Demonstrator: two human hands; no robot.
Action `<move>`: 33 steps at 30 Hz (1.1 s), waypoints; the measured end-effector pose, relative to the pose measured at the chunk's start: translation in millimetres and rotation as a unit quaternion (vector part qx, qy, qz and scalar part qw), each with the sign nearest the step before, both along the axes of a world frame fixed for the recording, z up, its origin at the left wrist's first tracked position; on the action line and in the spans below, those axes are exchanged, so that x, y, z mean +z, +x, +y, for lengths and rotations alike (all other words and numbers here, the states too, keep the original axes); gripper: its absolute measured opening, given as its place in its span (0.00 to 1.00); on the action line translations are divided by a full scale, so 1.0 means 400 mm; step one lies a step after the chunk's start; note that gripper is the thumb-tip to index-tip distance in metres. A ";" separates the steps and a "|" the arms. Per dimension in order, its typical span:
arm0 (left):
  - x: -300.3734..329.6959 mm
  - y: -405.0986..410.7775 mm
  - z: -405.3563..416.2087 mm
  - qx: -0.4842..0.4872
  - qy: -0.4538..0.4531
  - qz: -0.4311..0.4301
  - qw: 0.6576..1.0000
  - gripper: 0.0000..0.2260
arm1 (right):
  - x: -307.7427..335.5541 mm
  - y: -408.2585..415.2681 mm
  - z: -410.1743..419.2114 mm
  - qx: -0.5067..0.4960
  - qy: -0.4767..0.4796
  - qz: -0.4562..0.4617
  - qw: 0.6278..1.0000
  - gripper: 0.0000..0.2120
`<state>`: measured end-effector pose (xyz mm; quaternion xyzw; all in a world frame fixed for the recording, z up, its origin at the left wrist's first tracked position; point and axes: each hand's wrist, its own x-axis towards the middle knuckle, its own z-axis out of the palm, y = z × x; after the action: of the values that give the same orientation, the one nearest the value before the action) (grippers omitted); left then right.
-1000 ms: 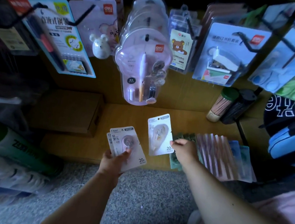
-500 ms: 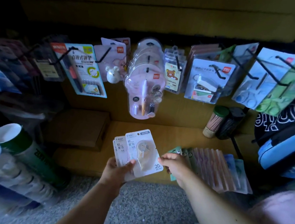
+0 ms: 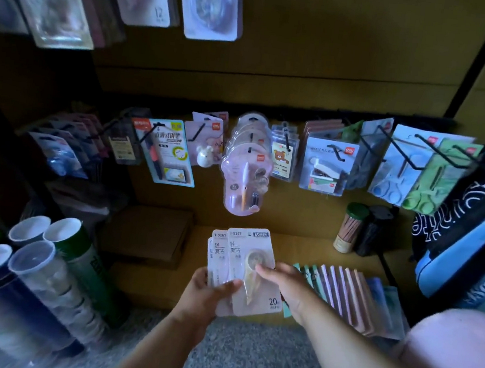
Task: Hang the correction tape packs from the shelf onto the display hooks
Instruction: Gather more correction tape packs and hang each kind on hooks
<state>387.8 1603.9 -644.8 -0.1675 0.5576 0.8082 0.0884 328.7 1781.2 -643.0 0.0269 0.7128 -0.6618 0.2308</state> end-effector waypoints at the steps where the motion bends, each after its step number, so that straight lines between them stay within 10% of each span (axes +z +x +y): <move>1: 0.012 0.007 0.003 -0.001 -0.005 0.005 1.000 0.27 | 0.011 0.007 0.002 -0.004 -0.011 0.002 1.000 0.12; 26: 0.311 0.075 0.066 -0.070 0.132 0.127 0.981 0.26 | 0.304 0.107 0.032 -0.075 -0.207 0.168 0.961 0.03; 33: 0.421 0.066 0.053 -0.063 0.134 0.170 0.974 0.22 | 0.423 0.080 0.034 -0.057 -0.193 0.217 0.955 0.14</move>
<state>414.3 1625.2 -476.4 0.0213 0.4606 0.8850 0.0643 360.6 1794.8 -473.7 -0.1221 0.6013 -0.7889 0.0331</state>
